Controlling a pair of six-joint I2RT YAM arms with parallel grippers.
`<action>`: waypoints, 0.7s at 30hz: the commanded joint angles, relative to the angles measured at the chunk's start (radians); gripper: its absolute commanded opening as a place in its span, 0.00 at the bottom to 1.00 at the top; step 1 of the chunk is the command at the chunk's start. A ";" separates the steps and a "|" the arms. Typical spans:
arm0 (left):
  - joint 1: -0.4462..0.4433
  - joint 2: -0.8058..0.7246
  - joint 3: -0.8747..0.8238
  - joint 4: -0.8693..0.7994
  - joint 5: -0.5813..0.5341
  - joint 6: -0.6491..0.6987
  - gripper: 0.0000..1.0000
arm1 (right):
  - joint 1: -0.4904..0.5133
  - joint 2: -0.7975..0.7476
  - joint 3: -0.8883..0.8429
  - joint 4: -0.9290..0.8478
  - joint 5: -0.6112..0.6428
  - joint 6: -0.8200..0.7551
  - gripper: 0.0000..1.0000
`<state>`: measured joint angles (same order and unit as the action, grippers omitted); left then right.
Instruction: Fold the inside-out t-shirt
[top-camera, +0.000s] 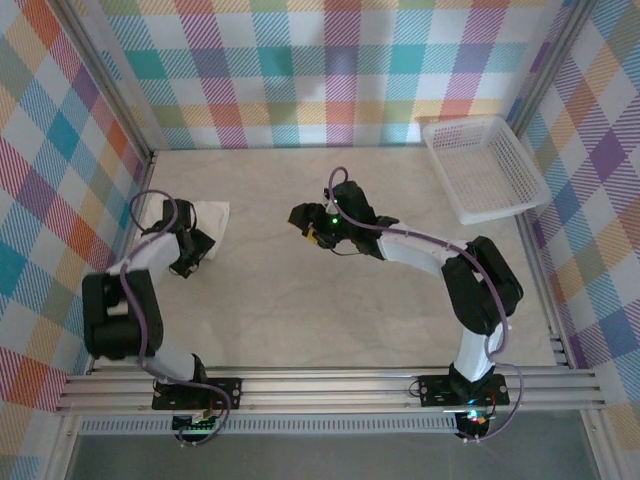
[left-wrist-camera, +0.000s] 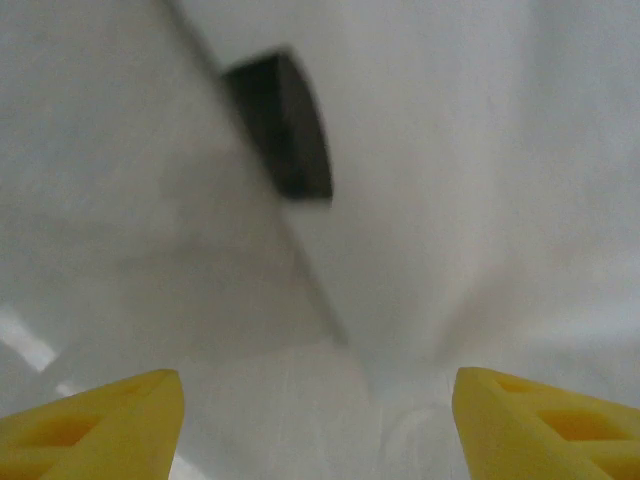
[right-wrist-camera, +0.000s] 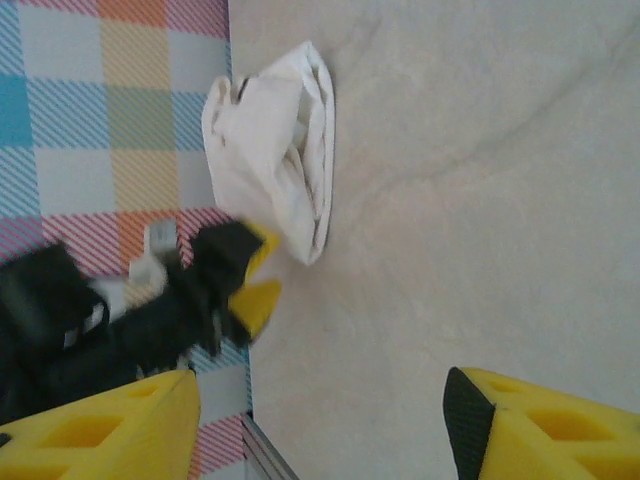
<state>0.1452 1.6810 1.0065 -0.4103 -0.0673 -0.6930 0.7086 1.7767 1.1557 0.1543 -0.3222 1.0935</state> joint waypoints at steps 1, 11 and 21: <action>0.029 0.071 0.100 0.036 0.006 0.069 0.71 | 0.006 -0.039 -0.046 -0.050 -0.021 -0.058 0.66; 0.063 0.345 0.381 -0.010 0.028 0.168 0.54 | -0.066 -0.097 -0.086 -0.097 -0.069 -0.070 0.67; 0.064 0.607 0.800 -0.096 0.112 0.325 0.53 | -0.117 -0.109 -0.074 -0.140 -0.089 -0.075 0.67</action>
<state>0.1951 2.2246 1.7096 -0.4500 0.0082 -0.4393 0.6022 1.6897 1.0748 0.0338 -0.3832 1.0309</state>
